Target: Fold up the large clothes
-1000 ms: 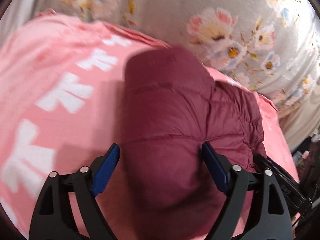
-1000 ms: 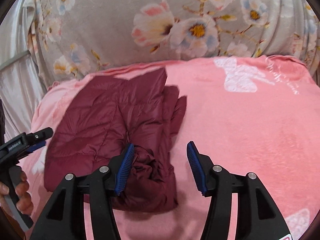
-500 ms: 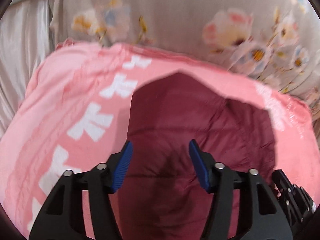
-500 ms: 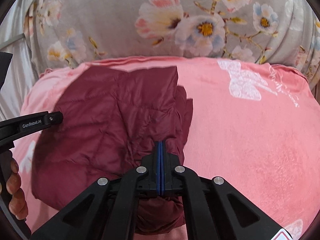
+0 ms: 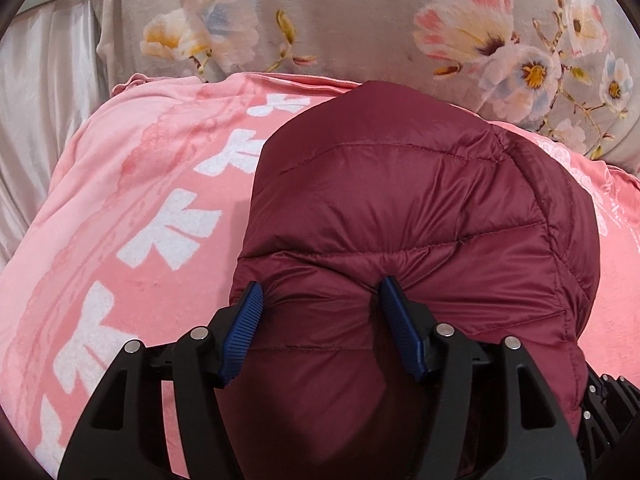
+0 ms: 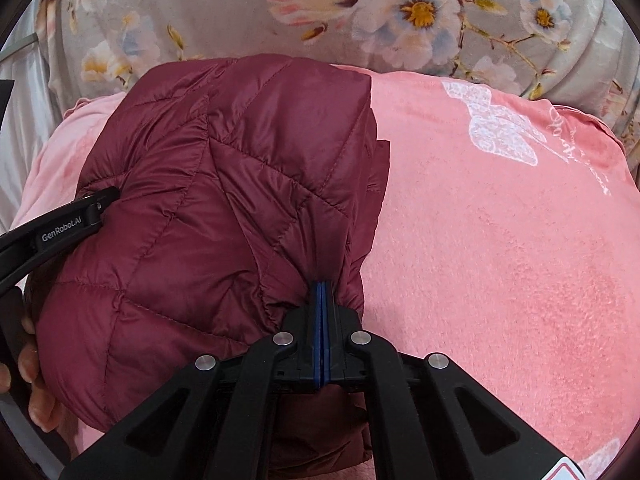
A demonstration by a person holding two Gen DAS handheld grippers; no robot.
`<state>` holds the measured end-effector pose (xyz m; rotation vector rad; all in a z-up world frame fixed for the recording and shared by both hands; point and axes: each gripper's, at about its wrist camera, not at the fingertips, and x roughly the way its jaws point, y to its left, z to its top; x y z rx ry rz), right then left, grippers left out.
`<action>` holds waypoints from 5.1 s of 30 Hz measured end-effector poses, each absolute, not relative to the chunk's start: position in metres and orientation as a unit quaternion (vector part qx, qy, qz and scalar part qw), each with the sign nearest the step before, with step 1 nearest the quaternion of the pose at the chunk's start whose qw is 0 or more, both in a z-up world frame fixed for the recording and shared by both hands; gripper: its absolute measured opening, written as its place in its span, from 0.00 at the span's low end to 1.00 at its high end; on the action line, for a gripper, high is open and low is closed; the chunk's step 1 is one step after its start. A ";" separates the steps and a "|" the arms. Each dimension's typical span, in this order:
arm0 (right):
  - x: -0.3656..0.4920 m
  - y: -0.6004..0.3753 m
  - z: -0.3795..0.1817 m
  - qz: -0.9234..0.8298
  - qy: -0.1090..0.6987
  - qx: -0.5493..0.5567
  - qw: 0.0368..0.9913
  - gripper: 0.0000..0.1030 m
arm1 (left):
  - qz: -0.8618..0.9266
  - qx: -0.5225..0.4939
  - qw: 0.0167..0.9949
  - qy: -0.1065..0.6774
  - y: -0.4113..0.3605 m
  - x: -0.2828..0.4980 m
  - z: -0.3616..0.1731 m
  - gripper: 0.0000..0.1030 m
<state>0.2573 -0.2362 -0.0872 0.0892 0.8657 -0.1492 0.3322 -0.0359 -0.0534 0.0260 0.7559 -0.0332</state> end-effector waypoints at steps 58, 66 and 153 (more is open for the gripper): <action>0.105 -0.201 -0.019 -0.073 0.371 0.054 0.924 0.36 | -0.019 -0.013 0.932 0.362 -0.016 0.163 -0.016 0.82; 0.060 -0.196 -0.030 -0.082 0.367 0.037 0.926 0.54 | -0.021 -0.012 0.930 0.366 -0.016 0.117 -0.020 0.87; 0.036 -0.189 -0.060 -0.113 0.370 0.018 0.922 0.62 | -0.017 0.033 0.945 0.326 -0.034 0.080 -0.069 0.87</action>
